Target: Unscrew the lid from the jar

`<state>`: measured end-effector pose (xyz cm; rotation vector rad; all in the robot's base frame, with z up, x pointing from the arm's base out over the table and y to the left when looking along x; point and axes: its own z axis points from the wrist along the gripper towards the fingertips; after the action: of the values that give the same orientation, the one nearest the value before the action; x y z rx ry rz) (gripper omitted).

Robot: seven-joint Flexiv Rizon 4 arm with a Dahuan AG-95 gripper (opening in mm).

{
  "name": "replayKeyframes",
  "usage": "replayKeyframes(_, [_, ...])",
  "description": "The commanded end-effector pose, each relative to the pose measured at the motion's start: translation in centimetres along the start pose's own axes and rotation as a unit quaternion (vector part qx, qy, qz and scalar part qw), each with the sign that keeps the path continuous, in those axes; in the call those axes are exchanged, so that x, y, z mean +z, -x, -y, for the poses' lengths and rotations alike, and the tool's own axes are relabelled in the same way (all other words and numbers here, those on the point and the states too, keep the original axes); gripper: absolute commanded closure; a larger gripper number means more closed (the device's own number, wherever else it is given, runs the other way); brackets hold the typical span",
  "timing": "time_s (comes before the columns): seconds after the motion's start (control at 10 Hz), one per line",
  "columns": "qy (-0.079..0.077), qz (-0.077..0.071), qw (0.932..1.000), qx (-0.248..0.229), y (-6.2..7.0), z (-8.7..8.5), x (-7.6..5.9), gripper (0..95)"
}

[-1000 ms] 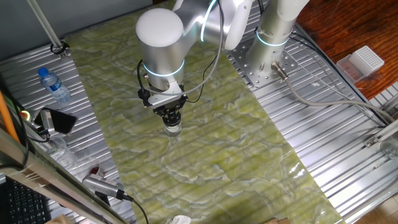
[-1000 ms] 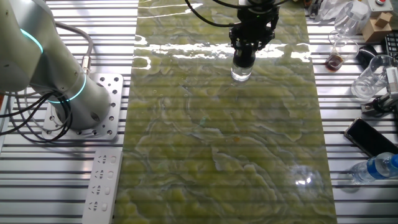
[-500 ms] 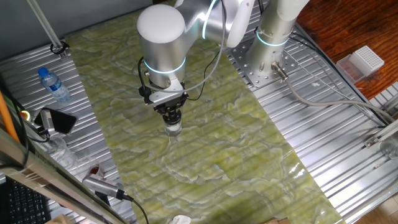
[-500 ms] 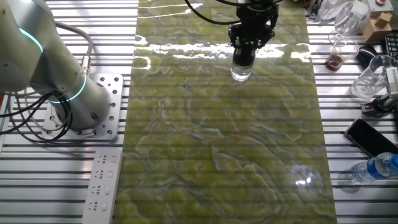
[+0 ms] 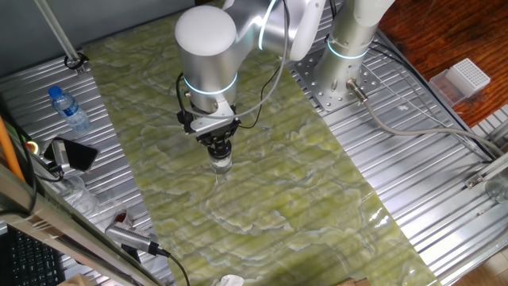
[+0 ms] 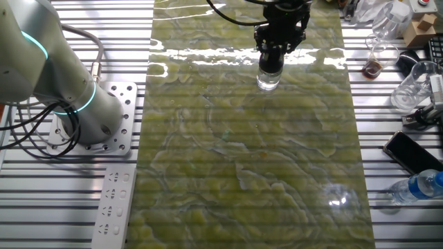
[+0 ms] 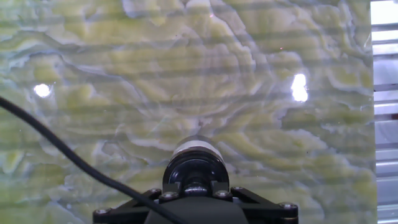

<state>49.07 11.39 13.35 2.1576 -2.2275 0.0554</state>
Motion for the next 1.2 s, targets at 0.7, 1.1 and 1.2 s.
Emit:
replayKeyframes(0.7, [-0.001, -0.003, 0.9994, 0.036, 0.0, -0.1, -0.7, 0.0])
replayKeyframes(1.1, [-0.001, 0.001, 0.9897, 0.143, 0.0, -0.3, -1.8, 0.0])
replayKeyframes(1.2, [-0.001, -0.004, 0.9850, 0.173, 0.0, -0.4, -2.2, 0.0])
